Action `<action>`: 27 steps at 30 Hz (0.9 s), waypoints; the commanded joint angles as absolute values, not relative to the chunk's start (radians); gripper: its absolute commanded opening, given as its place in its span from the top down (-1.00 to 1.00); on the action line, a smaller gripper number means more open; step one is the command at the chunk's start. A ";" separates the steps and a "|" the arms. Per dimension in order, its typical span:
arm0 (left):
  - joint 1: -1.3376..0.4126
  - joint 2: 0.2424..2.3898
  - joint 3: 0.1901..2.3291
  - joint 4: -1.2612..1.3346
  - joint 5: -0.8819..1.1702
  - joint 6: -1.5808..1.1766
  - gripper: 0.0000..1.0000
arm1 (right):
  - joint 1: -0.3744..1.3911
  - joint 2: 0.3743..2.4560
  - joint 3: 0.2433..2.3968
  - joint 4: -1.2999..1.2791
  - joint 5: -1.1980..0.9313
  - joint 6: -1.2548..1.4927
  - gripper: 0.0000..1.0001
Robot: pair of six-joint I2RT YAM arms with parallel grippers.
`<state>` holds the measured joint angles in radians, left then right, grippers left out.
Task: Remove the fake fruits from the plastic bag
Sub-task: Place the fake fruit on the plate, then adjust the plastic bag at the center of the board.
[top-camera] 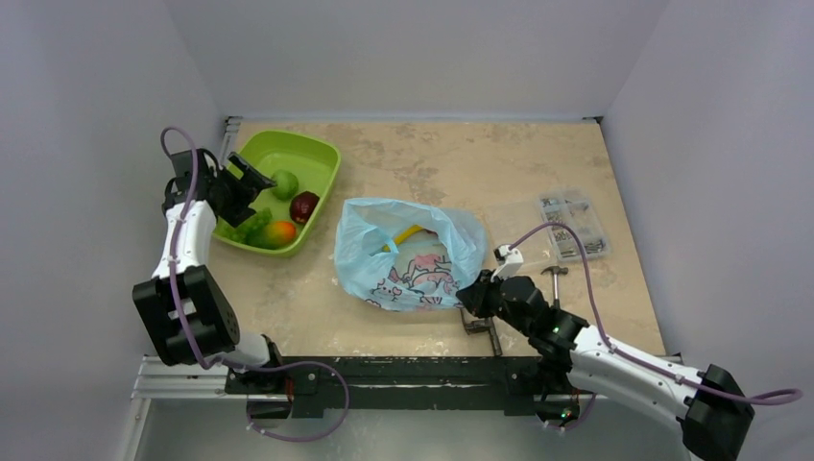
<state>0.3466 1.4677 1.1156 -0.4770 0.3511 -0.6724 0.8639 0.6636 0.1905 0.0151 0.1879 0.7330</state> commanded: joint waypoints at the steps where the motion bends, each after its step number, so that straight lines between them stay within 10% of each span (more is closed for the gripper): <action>1: 0.331 1.384 1.083 -0.412 0.353 -0.631 -0.76 | 0.870 0.634 0.206 0.036 0.192 0.729 0.79; 20: -0.373 0.848 0.694 -0.091 0.422 -0.645 -0.71 | 0.871 0.533 0.321 -0.170 0.298 0.741 0.73; 27: -0.757 0.961 0.660 0.039 0.244 -0.656 -0.71 | 0.871 0.596 0.421 -0.261 0.431 0.766 0.08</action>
<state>-0.6060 0.8700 0.6666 -0.1081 0.3553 -0.6418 0.8665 0.5652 0.3557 -0.2024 0.3130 0.7460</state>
